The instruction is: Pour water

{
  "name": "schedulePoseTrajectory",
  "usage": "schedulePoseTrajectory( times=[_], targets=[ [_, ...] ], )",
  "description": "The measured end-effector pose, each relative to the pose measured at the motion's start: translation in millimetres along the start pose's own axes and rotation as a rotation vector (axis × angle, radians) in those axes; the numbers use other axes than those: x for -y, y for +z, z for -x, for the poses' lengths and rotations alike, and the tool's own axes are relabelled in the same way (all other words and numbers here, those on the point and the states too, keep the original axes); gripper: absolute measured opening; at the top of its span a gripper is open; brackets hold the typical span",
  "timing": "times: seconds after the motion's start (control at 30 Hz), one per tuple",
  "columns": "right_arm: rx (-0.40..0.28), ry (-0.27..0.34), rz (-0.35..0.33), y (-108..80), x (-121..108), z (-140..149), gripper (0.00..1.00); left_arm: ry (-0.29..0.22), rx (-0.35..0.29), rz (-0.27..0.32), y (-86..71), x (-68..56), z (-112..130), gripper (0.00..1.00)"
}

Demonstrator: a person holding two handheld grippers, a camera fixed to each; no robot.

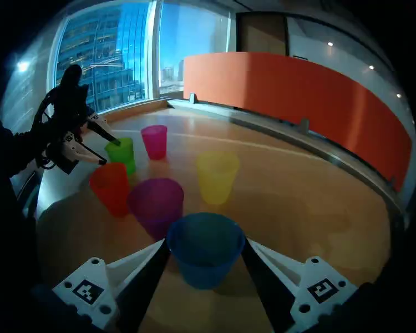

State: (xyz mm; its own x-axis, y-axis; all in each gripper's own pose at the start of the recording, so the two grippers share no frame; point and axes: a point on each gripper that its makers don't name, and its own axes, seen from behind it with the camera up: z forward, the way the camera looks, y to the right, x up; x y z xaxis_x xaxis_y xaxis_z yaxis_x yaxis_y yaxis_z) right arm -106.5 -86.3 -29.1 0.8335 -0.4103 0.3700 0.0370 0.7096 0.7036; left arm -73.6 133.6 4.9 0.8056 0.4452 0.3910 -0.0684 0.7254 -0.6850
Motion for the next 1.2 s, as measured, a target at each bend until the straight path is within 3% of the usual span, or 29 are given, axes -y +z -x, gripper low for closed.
schedulePoseTrajectory(
  times=[0.57,0.83,1.2],
  targets=[
    [0.02,0.004,0.027,-14.1,4.0,14.8,0.93,0.011,-0.004,-0.009,-13.1,-11.9,4.2,0.99],
    [0.033,0.008,0.041,-13.9,1.9,19.2,1.0,-0.01,-0.011,-0.006,-14.9,-12.4,4.5,0.98],
    [0.025,0.015,0.06,-23.5,1.1,17.5,1.0,-0.026,-0.027,-0.013,-24.6,-11.8,1.9,0.99]
  ],
)
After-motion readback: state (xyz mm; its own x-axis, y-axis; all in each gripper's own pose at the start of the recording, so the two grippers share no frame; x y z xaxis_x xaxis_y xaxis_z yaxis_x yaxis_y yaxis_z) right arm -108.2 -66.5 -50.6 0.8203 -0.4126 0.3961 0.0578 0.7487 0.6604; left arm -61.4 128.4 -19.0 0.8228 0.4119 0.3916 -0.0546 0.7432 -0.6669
